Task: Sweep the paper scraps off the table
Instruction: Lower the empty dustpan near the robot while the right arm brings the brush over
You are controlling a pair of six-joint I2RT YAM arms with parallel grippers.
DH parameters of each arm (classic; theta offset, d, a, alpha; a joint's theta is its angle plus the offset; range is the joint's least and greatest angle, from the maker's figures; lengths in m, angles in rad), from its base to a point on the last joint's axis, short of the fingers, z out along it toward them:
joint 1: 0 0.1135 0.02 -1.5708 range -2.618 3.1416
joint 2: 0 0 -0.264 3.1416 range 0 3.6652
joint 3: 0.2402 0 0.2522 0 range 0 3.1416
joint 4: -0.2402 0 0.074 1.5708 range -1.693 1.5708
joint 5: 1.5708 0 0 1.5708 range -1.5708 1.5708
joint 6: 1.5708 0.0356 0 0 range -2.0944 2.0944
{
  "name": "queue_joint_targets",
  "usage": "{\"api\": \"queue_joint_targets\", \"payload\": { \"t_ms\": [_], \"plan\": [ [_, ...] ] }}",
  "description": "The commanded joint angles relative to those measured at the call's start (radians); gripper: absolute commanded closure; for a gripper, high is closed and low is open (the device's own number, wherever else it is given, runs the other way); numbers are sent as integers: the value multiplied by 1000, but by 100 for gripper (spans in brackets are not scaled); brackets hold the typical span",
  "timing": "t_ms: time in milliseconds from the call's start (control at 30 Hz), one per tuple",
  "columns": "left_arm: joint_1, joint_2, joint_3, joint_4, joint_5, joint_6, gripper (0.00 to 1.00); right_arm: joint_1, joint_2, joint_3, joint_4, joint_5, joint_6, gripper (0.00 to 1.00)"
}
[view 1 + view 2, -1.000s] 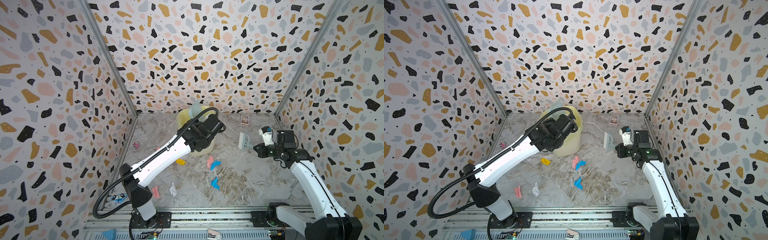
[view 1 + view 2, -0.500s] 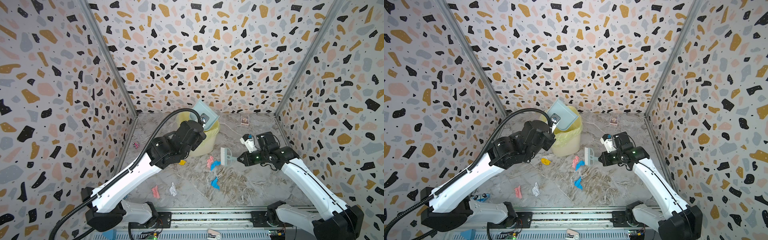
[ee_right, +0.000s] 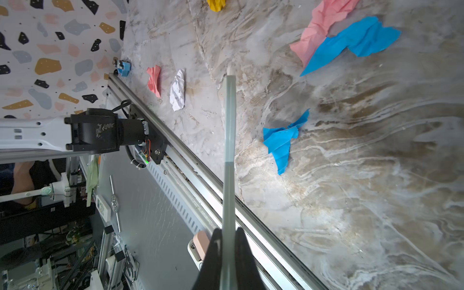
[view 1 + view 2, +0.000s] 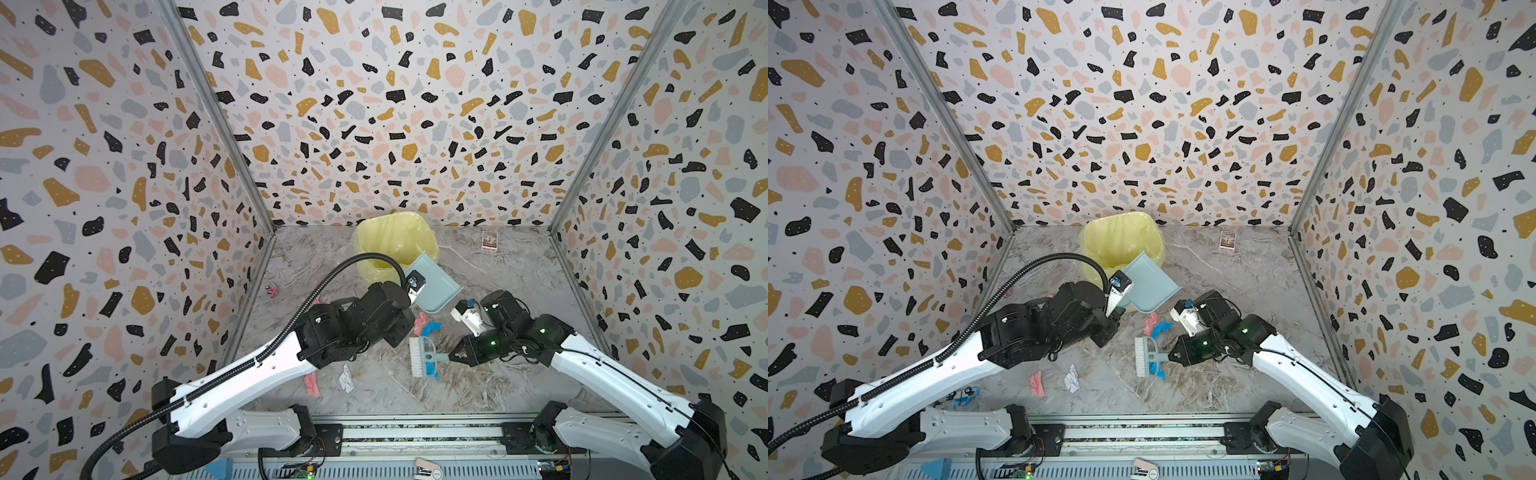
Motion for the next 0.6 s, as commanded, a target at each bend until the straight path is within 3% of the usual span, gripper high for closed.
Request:
{"api": "queue_joint_targets", "payload": {
  "t_ms": [0,267,567],
  "plan": [
    [-44,-18,-46,-65,72,-107,100,3,-5,92,-105,99,-23,100],
    [-161,-98,-151,-107,98,-319,100,4,26,204,-300,232,-90,100],
    [-258,-123,-252,-71,121,-457,100,3,51,259,-416,358,-134,100]
  ]
}}
